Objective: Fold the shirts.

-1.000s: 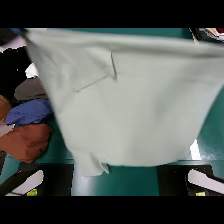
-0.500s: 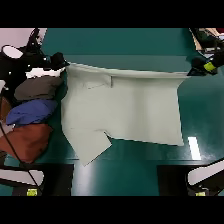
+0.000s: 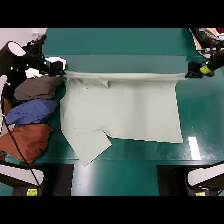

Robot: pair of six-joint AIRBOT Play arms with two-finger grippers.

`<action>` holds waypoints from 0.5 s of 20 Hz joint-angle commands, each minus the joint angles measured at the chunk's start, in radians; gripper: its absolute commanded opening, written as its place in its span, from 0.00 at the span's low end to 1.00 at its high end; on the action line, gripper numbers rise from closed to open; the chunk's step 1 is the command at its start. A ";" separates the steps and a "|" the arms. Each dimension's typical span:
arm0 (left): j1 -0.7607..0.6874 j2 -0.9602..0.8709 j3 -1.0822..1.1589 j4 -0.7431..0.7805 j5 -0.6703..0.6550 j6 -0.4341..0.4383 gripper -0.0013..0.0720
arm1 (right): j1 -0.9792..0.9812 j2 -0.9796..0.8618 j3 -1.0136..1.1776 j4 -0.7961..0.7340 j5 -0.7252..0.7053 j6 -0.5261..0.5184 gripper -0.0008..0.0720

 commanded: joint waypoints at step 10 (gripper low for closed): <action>0.003 0.086 -0.183 0.082 -0.141 -0.088 0.64 | 0.019 0.165 -0.351 0.013 0.029 0.004 0.54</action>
